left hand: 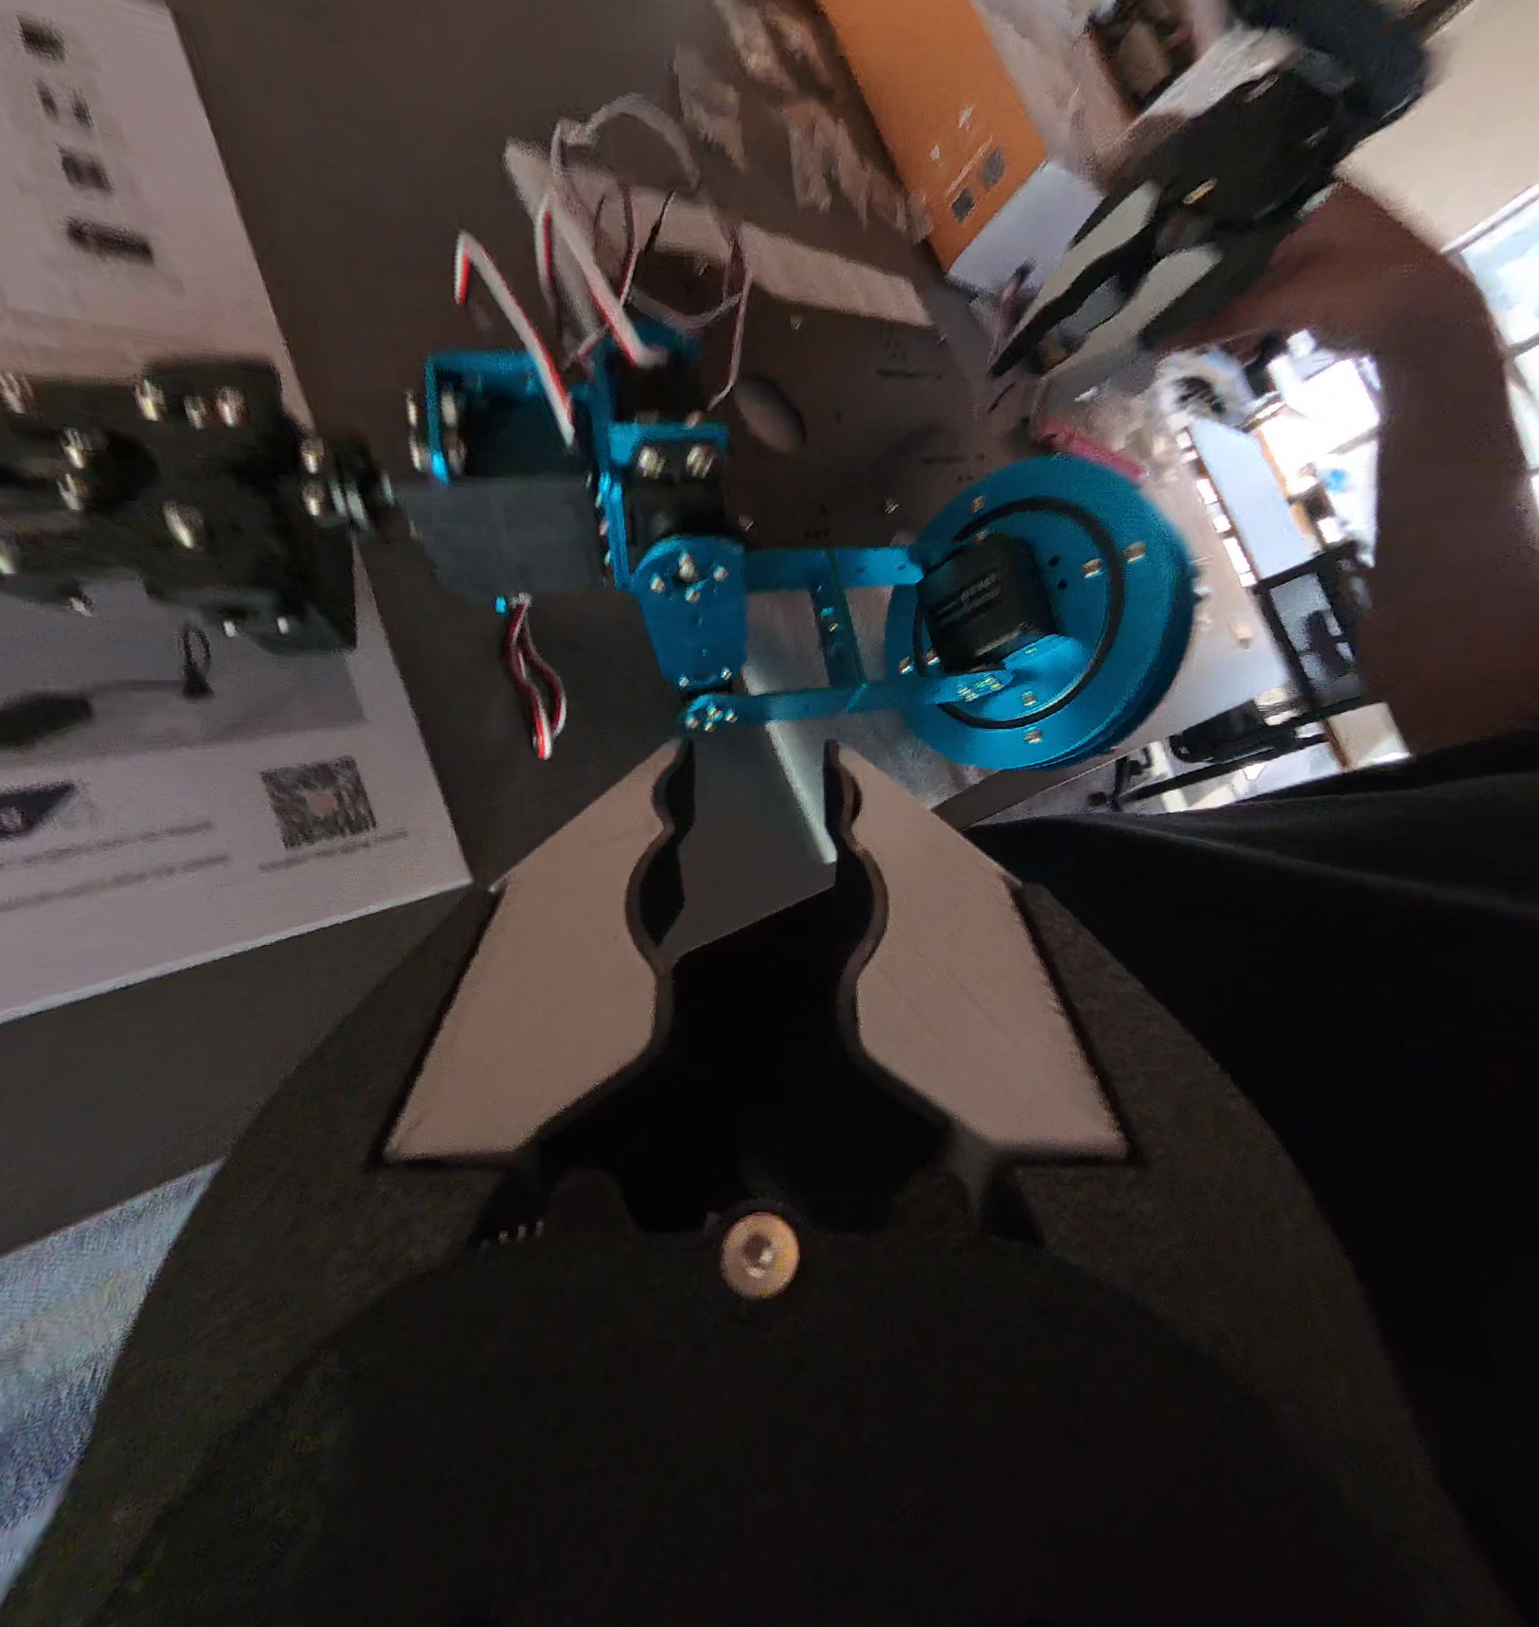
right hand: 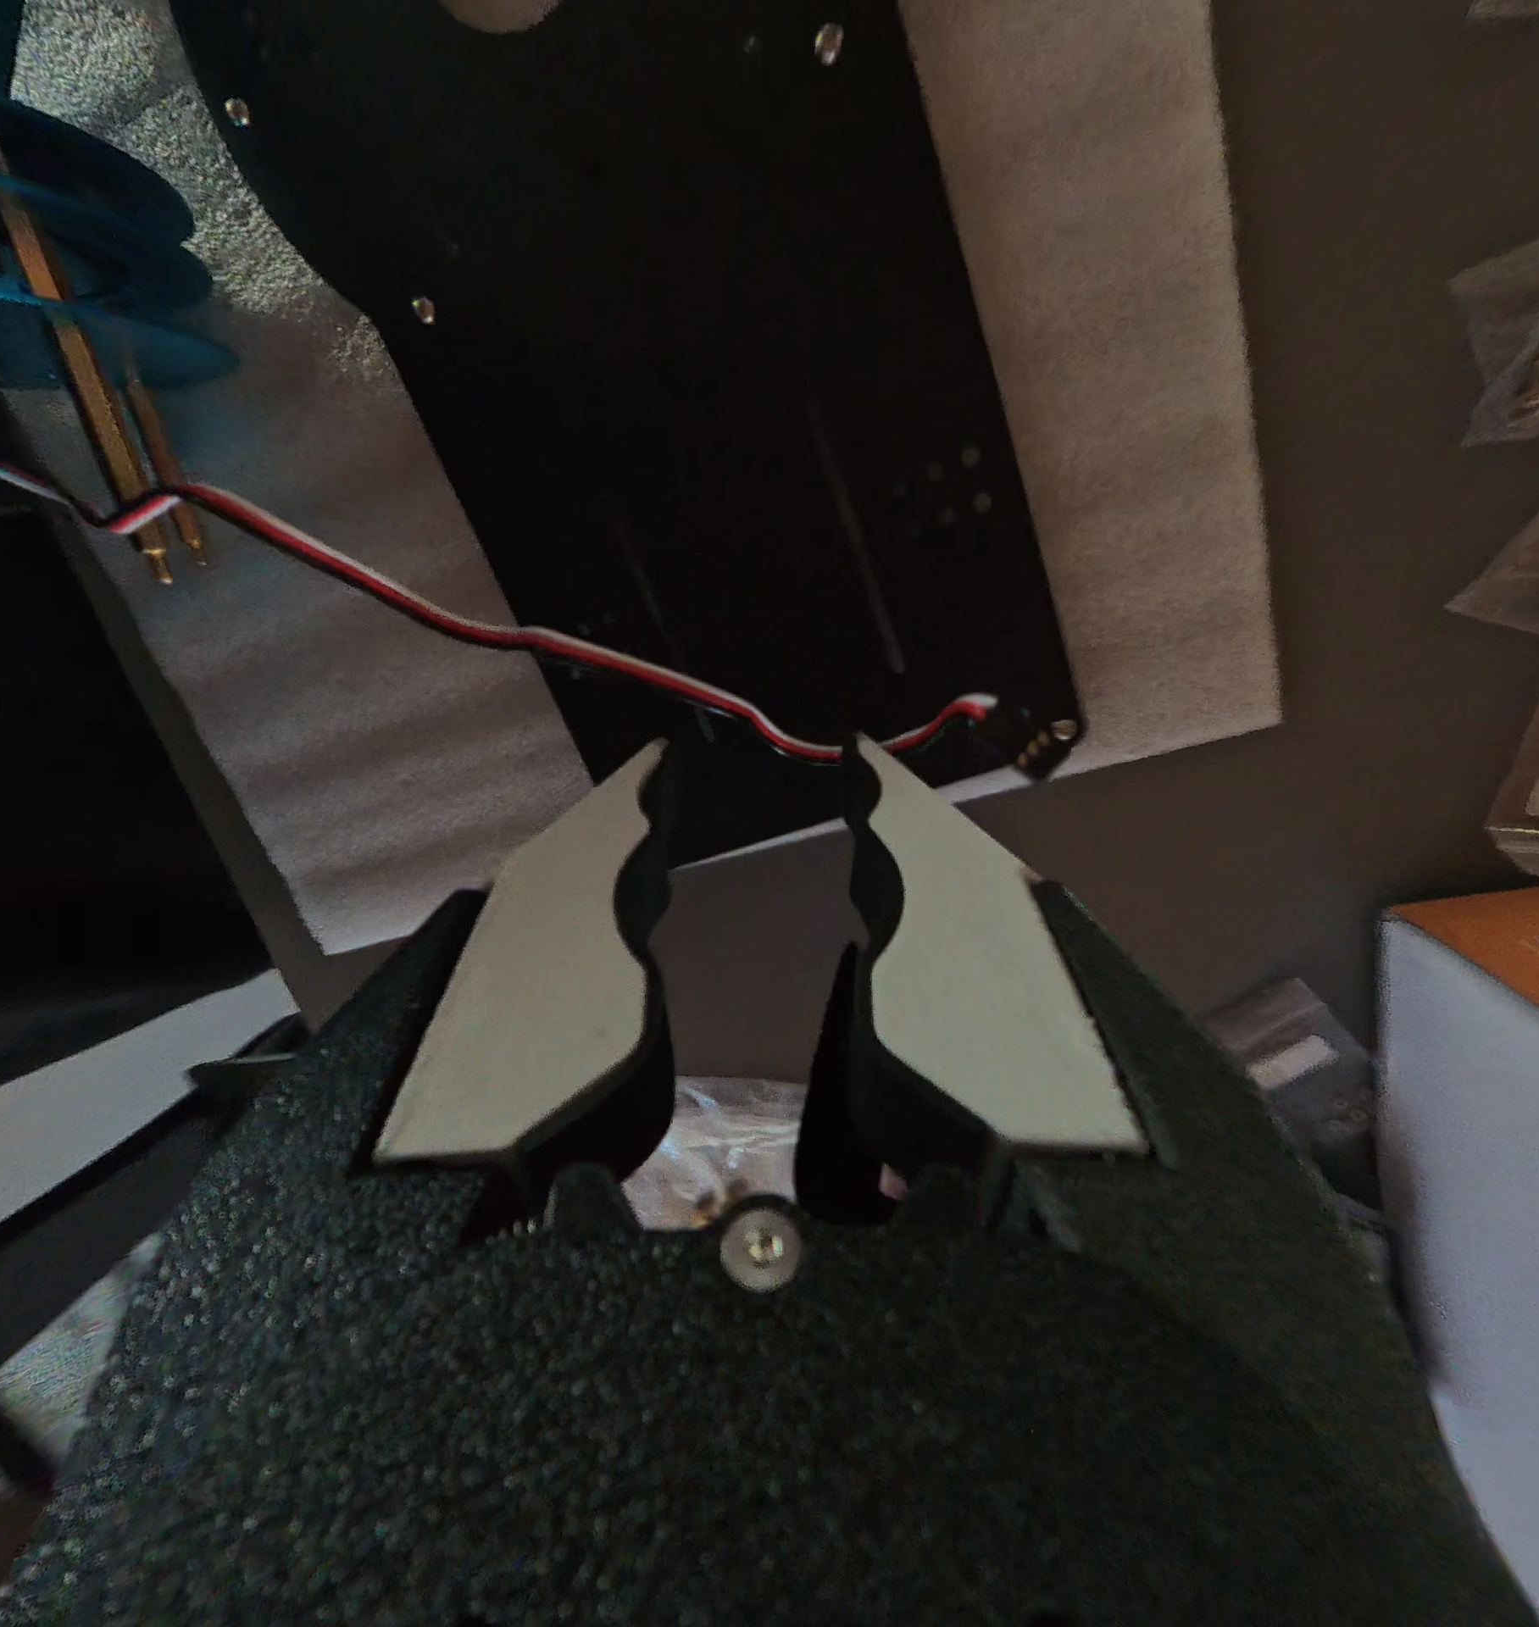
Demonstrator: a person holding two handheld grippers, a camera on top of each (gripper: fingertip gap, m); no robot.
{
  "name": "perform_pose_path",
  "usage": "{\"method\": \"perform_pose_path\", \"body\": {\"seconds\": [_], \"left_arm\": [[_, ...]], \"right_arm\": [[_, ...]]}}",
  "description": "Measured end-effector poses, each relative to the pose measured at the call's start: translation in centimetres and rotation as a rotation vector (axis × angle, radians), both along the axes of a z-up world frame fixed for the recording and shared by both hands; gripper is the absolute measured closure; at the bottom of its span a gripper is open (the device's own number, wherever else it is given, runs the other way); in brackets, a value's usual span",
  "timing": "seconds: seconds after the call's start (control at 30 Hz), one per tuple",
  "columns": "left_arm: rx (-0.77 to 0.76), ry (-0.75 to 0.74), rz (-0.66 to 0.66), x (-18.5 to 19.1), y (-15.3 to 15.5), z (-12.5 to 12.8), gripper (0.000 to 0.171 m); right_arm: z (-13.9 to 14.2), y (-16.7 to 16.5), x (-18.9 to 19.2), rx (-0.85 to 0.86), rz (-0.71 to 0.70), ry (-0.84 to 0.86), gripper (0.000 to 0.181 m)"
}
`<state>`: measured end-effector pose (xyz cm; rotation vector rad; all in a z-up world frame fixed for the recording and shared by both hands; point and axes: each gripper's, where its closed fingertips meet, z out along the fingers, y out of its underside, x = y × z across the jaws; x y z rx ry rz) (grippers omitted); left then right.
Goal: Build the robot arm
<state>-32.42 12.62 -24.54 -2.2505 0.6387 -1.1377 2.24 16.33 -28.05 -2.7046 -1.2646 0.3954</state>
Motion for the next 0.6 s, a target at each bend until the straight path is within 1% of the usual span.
{"method": "perform_pose_path", "body": {"seconds": [0.03, 0.1, 0.17, 0.23, 0.27, 0.33, 0.37, 0.47, 0.5, 0.6], "left_arm": [[-0.012, 0.045, 0.017, 0.2, -0.1, -1.2, 0.143], [0.018, 0.131, 0.076, -0.1, 0.5, -3.0, 0.143], [0.074, 0.179, 0.122, -0.2, 1.3, -3.8, 0.142], [0.115, 0.173, 0.124, 0.2, 1.8, -3.9, 0.135], [0.111, 0.162, 0.117, 0.5, 1.8, -4.0, 0.132], [0.102, 0.114, 0.103, 1.3, 1.8, -3.8, 0.128], [0.109, 0.084, 0.097, 1.7, 1.8, -3.4, 0.128], [0.139, 0.022, 0.081, 2.5, 1.9, -2.4, 0.128], [0.155, 0.014, 0.087, 2.5, 2.1, -2.2, 0.128], [0.179, 0.017, 0.093, 2.6, 2.8, -2.1, 0.128]], "right_arm": [[0.7, 0.8, 0.3, 0.056, 0.007, -0.015, 0.143], [2.2, 2.0, -0.3, 0.129, 0.016, 0.022, 0.144], [3.6, 3.4, -1.4, 0.204, 0.012, 0.07, 0.141], [4.9, 4.3, -2.5, 0.274, 0.011, 0.1, 0.142], [5.6, 4.8, -3.0, 0.322, 0.007, 0.108, 0.141], [7.1, 5.6, -3.8, 0.428, -0.012, 0.124, 0.136], [7.9, 6.0, -4.2, 0.475, -0.03, 0.137, 0.136], [9.3, 5.5, -5.4, 0.476, -0.092, 0.201, 0.134], [9.6, 5.2, -5.9, 0.46, -0.118, 0.224, 0.138], [10.9, 3.7, -9.4, 0.409, -0.145, 0.345, 0.136]]}}
